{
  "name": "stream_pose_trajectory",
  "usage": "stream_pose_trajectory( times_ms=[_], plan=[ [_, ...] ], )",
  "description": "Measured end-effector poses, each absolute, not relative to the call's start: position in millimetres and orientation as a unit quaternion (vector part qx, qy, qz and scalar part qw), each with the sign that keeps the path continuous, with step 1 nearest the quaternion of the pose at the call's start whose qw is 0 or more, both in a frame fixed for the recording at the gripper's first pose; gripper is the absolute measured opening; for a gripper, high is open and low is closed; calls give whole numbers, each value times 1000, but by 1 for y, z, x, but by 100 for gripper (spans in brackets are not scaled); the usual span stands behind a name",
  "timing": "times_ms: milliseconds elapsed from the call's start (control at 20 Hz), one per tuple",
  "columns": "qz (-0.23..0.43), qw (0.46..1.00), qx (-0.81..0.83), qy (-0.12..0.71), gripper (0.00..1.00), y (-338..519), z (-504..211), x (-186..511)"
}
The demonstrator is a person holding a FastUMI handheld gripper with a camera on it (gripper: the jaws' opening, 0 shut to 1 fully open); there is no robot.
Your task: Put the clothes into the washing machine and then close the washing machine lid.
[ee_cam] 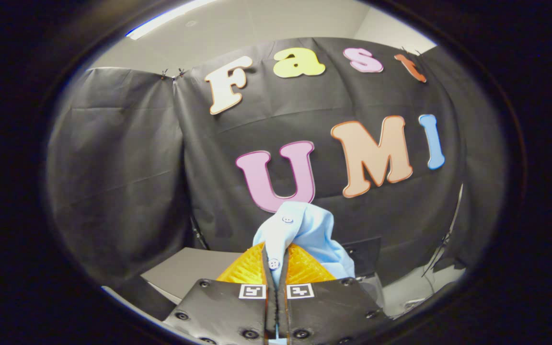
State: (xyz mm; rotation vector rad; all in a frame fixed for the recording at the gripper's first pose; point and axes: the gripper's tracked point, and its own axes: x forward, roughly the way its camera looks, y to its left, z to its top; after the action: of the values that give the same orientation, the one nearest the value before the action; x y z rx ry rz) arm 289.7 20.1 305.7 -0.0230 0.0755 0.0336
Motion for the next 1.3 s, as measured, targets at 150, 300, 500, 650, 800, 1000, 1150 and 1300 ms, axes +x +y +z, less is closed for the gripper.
stream_pose_trajectory(
  times_ms=[150,300,500,650,800,1000,1150,1300],
  plan=[
    [-19,999,-12,40,2,-7,282,304],
    [-47,995,9,84,2,-41,239,328],
    [-79,988,35,125,2,-73,181,356],
    [-93,983,62,144,2,-93,138,369],
    [-119,977,82,159,2,-111,98,384],
    [-144,971,81,172,5,-124,43,392],
    [-143,965,103,192,6,-120,9,403],
    [-140,960,109,216,6,-120,-18,404]
  ],
)
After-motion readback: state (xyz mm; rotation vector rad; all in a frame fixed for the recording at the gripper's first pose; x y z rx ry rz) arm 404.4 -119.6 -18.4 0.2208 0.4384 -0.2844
